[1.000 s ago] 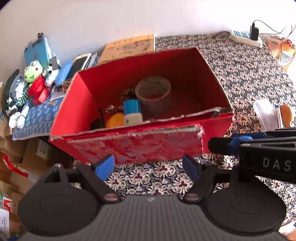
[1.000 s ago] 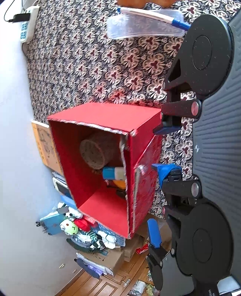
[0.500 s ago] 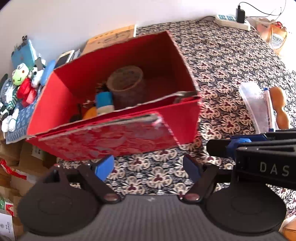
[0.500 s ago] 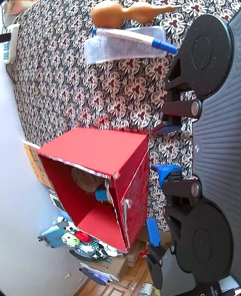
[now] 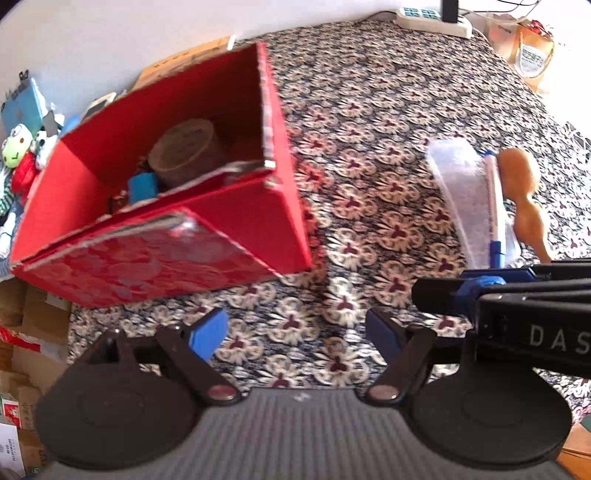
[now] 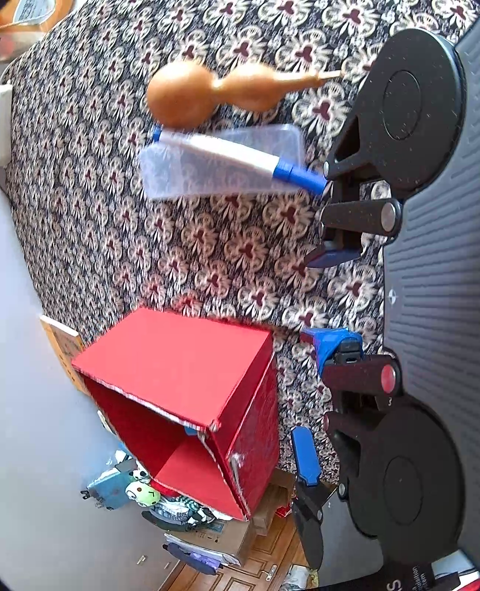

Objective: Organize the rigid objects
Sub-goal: 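Lower the right gripper onto the white marker and close it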

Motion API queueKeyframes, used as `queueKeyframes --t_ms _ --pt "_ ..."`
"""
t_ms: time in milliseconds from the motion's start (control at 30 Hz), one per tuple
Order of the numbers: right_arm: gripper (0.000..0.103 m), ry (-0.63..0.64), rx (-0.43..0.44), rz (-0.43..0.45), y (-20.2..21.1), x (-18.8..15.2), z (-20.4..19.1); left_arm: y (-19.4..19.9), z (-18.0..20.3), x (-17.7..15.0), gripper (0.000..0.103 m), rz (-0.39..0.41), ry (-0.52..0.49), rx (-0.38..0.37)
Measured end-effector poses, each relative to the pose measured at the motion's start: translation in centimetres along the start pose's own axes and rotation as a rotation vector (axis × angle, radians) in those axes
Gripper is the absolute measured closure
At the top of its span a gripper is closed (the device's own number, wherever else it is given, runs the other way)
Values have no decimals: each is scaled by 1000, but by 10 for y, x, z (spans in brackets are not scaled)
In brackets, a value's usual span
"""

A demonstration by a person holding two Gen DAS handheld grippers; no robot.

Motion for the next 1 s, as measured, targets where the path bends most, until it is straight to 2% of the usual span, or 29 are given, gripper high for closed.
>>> queueKeyframes --t_ms 167,400,667,833,1000 --pt "84 -28 -1 11 15 -3 22 1 21 0 25 -2 -8 -53" --pt "84 -76 30 52 36 -8 50 3 41 2 25 7 9 -164" --pt "84 -171 66 192 57 1 81 4 61 17 24 73 -38 -272" --pt "86 -184 73 251 58 13 94 2 68 32 24 103 -45 -406" --pt "87 -212 109 266 44 23 105 -13 76 44 24 116 -58 -441"
Point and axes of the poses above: each gripper's, at about its wrist camera, not at the fingertips, and y roughly against the way its jaws point, z to its right, x to its top, the point moved 4 cm from there along -y, roughly the way its jaws point, and after that the axes turned 7 degrees about x, right-handed, at the moved point
